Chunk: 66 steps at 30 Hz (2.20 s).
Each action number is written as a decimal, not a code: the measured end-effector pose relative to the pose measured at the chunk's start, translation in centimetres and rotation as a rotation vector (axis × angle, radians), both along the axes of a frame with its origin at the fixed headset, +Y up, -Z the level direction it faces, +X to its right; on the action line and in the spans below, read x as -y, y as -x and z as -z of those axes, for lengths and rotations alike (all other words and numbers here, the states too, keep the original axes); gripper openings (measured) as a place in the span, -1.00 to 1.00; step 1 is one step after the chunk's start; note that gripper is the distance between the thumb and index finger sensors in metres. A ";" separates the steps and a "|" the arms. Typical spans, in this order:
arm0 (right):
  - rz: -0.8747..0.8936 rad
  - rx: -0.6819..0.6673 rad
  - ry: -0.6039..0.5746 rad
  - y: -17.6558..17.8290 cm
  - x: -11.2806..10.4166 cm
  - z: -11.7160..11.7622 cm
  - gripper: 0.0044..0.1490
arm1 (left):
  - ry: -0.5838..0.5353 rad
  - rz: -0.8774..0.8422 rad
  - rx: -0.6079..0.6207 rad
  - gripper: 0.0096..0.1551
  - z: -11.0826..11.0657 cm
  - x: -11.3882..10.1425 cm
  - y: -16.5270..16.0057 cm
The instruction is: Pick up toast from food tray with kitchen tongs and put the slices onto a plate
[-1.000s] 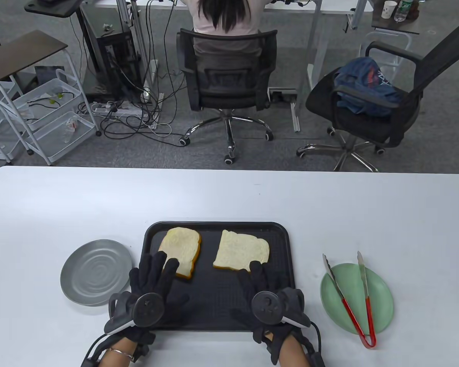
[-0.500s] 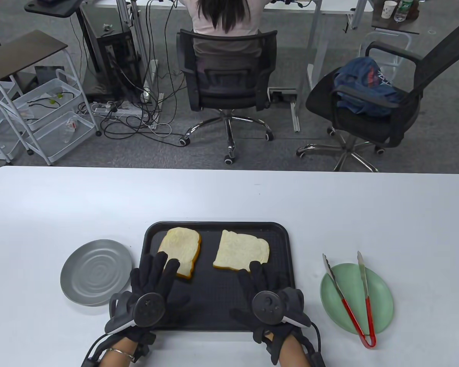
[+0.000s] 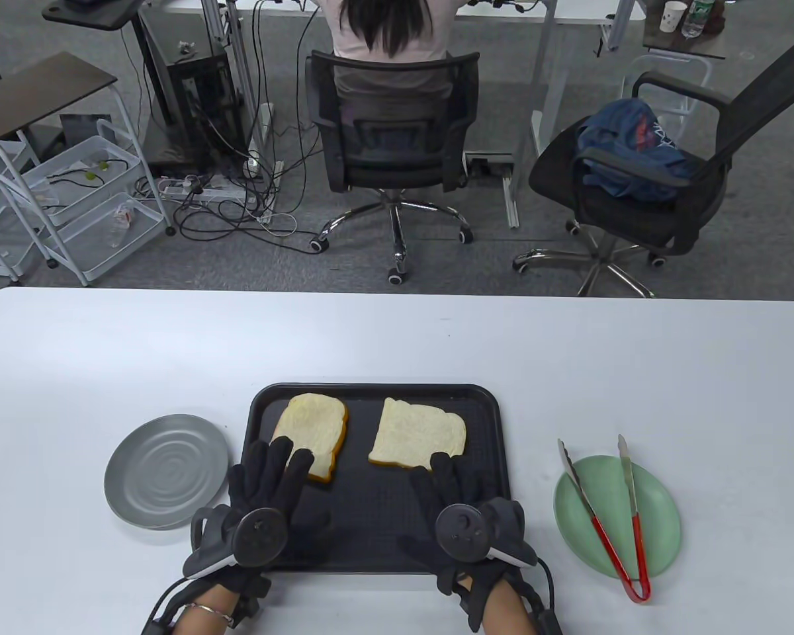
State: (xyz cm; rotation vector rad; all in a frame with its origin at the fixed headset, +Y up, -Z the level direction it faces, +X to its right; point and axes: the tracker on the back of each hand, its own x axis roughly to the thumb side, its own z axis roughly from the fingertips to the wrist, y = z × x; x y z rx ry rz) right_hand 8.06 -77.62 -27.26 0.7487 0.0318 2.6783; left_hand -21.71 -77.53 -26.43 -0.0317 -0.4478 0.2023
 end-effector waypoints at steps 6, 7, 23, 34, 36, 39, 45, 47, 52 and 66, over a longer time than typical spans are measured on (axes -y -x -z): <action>0.001 0.003 0.000 -0.1 0.1 0.0 0.25 | -0.001 -0.001 0.002 0.14 0.0 0.0 0.0; 0.000 0.002 0.001 -0.1 0.1 0.0 0.25 | -0.002 -0.001 0.002 0.14 -0.1 0.0 0.0; -0.002 -0.004 0.006 0.0 0.1 0.0 0.25 | 0.000 -0.001 0.004 0.14 0.0 0.0 -0.1; -0.004 -0.003 0.017 0.0 0.1 0.0 0.25 | 0.007 0.003 0.001 0.15 0.0 0.0 0.0; -0.004 -0.003 0.016 0.0 0.1 0.0 0.25 | 0.009 0.004 0.001 0.15 0.0 0.1 0.0; -0.006 0.003 0.014 0.1 -0.1 0.0 0.26 | 0.008 0.001 0.001 0.15 0.0 0.0 0.0; 0.040 0.013 0.018 0.1 -1.0 -0.3 0.26 | 0.000 -0.019 0.016 0.15 -0.3 -0.4 -0.4; 0.046 0.028 0.019 0.0 -1.6 -0.3 0.27 | -0.003 -0.012 0.021 0.15 -0.3 -0.5 -0.5; 0.104 0.096 -0.040 -1.0 -4.0 -0.2 0.29 | 0.002 -0.007 0.030 0.15 -0.3 -0.4 -0.7; 0.091 0.490 -0.207 -11.6 -10.8 -0.9 0.44 | 0.012 0.015 0.044 0.15 -0.5 -0.3 -1.4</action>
